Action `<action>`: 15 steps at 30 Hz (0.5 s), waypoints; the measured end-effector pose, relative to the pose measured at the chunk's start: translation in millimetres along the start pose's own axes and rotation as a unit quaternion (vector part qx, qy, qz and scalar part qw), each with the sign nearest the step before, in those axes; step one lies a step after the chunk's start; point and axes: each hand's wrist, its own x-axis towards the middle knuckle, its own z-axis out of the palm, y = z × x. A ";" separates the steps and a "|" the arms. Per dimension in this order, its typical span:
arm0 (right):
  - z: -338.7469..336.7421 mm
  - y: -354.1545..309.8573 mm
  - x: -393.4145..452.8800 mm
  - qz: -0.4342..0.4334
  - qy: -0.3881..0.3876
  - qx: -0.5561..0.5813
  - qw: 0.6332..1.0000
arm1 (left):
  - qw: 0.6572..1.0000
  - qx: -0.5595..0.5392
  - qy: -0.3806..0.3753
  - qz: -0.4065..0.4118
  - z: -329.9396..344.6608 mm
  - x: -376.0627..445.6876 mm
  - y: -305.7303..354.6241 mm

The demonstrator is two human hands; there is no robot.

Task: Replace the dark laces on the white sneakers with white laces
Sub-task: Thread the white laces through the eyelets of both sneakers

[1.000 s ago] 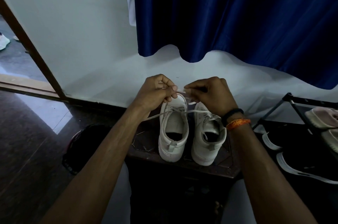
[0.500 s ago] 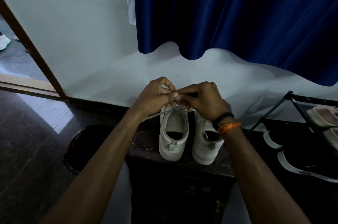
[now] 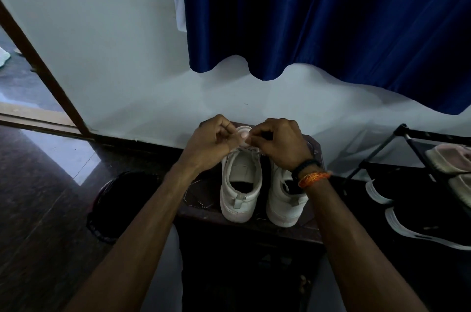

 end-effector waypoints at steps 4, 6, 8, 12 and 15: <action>4.0 -0.2 -6.4 0.051 -0.027 0.058 0.997 | 0.995 0.096 -0.017 -0.018 8.2 -10.3 -10.0; 6.4 -2.4 -10.2 0.052 -0.051 0.078 0.994 | 0.993 0.115 0.008 -0.014 13.8 -12.4 -13.3; 8.7 -3.5 -12.0 0.048 -0.058 0.075 0.994 | 0.991 0.122 0.047 -0.011 15.6 -14.1 -14.3; 7.6 -4.0 -11.0 0.057 -0.048 0.009 0.997 | 0.993 0.051 0.095 -0.051 15.8 -17.4 -15.8; 11.2 -5.1 -10.7 0.072 -0.051 -0.030 0.996 | 0.989 -0.039 0.106 -0.099 16.6 -18.4 -16.5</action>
